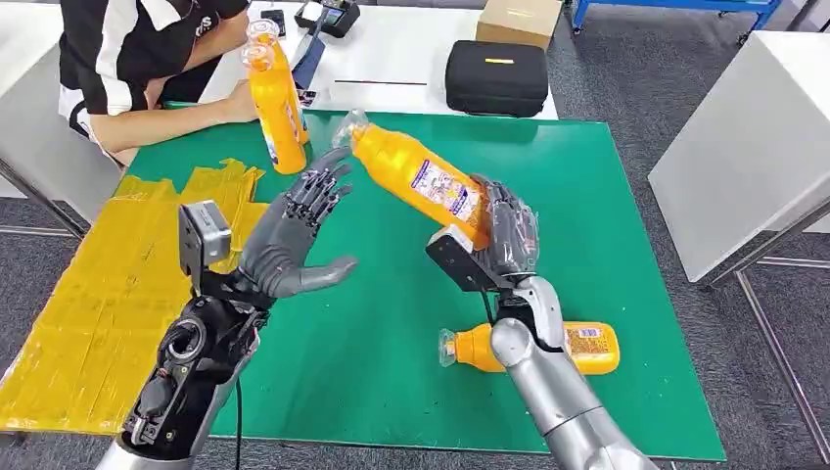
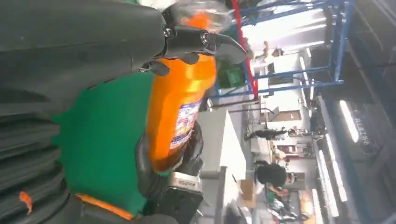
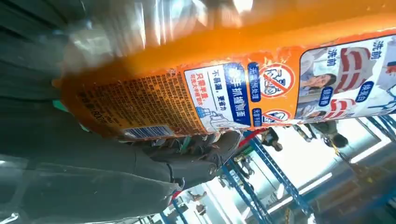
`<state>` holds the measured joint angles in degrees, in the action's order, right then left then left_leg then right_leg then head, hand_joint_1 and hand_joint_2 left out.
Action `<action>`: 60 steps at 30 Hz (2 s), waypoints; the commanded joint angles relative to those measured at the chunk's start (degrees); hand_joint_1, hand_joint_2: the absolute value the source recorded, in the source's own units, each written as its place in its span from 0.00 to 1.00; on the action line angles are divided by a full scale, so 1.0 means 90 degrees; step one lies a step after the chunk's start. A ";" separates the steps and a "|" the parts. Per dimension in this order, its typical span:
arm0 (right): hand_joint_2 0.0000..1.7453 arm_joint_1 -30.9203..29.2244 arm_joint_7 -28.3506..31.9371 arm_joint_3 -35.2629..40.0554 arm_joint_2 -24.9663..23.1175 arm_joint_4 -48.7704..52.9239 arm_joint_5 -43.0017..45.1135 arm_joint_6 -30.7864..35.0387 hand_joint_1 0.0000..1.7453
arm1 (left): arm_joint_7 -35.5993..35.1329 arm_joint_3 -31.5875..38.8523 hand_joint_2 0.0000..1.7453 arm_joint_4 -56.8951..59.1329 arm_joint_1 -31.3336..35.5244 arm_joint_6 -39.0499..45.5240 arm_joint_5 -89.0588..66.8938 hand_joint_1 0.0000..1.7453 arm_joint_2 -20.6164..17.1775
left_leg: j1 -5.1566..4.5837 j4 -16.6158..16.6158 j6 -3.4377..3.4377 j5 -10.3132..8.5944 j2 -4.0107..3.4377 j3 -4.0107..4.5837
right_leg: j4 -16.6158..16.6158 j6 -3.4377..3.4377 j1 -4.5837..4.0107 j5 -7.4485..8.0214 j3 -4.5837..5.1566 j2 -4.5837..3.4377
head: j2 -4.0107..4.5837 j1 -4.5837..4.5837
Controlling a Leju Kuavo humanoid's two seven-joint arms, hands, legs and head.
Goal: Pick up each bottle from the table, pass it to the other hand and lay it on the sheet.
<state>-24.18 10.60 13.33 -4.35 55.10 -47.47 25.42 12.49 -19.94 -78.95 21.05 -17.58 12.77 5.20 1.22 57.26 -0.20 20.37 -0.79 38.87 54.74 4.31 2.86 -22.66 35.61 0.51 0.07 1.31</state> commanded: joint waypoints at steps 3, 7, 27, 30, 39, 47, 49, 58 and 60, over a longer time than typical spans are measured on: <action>1.00 -0.0185 0.0061 0.0084 -0.0110 0.0271 0.0347 0.0573 1.00 | -0.0675 0.0620 1.00 0.1340 0.0404 0.0551 0.1806 0.00 0.0209 | 0.0000 -0.0001 -0.0002 0.0008 0.0001 -0.0020 | 0.0000 -0.0022 -0.0002 -0.0006 -0.0017 -0.0003 | 0.0000 0.0000; 1.00 -0.0155 0.0016 0.0057 -0.0098 0.0348 0.0393 0.0672 1.00 | -0.0685 0.0607 1.00 0.1576 0.0494 0.0705 0.2126 0.00 0.0193 | 0.0000 0.0000 -0.0002 0.0012 0.0008 -0.0030 | 0.0003 -0.0031 -0.0003 -0.0013 -0.0026 0.0001 | 0.0000 0.0000; 1.00 -0.0729 -0.0555 0.1012 -0.0365 -0.1036 -0.0118 -0.0535 1.00 | -0.0420 0.0238 1.00 0.1820 0.0639 0.0709 0.2126 0.00 0.0127 | 0.0002 0.0001 -0.0002 0.0013 -0.0005 -0.0028 | 0.0001 -0.0028 -0.0005 -0.0008 -0.0021 -0.0011 | 0.0000 0.0000; 1.00 -0.0756 -0.0479 0.1258 -0.0443 -0.1109 -0.0198 -0.0649 1.00 | -0.0421 0.0231 1.00 0.1814 0.0642 0.0714 0.2120 0.00 0.0144 | 0.0004 0.0006 -0.0002 0.0023 -0.0007 -0.0043 | 0.0006 -0.0039 -0.0007 -0.0017 -0.0035 -0.0015 | 0.0000 0.0000; 1.00 -0.0741 -0.0376 0.1671 -0.0568 -0.1107 -0.0508 -0.0063 1.00 | -0.0423 0.0260 1.00 0.1933 0.0661 0.0752 0.2148 0.00 0.0152 | 0.0007 0.0008 -0.0002 0.0024 -0.0003 -0.0043 | 0.0006 -0.0039 -0.0009 -0.0020 -0.0036 -0.0009 | 0.0000 -0.0002; 1.00 -0.0714 -0.0182 0.1952 -0.0527 -0.1052 -0.0636 0.0109 1.00 | -0.0383 0.0315 1.00 0.2230 0.0747 0.0681 0.2243 0.00 0.0141 | 0.0006 0.0004 -0.0002 0.0016 0.0006 -0.0034 | 0.0005 -0.0036 -0.0008 -0.0017 -0.0027 0.0000 | 0.0000 0.0000; 1.00 -0.0749 -0.0159 0.2121 -0.0529 -0.1208 -0.0650 -0.0149 1.00 | -0.0355 0.0324 1.00 0.2407 0.0820 0.0652 0.2274 0.00 0.0152 | 0.0005 0.0004 -0.0002 0.0015 0.0007 -0.0034 | 0.0003 -0.0036 -0.0007 -0.0018 -0.0028 0.0002 | 0.0000 0.0000; 1.00 -0.0667 0.0605 0.2271 -0.0423 -0.0923 0.0904 -0.2689 1.00 | -0.0293 0.0407 1.00 0.2696 0.0982 0.0966 0.2295 0.00 0.0213 | 0.0007 0.0006 -0.0002 0.0019 0.0013 -0.0039 | 0.0006 -0.0039 -0.0008 -0.0022 -0.0033 0.0006 | 0.0000 0.0000; 1.00 -0.0643 0.0603 0.2358 -0.0366 -0.0832 0.0988 -0.2873 1.00 | -0.0288 0.0473 1.00 0.2705 0.1006 0.1201 0.2326 0.00 0.0258 | 0.0007 0.0009 -0.0003 0.0022 0.0014 -0.0040 | 0.0007 -0.0040 -0.0008 -0.0025 -0.0036 0.0007 | 0.0000 0.0000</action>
<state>-29.03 13.70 28.61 -9.60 48.09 -41.99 8.67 9.85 -16.50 -61.16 25.17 -10.98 33.53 6.86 1.24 57.26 -0.18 20.35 -0.82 38.91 54.75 4.29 2.86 -22.66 35.72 0.50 0.07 1.31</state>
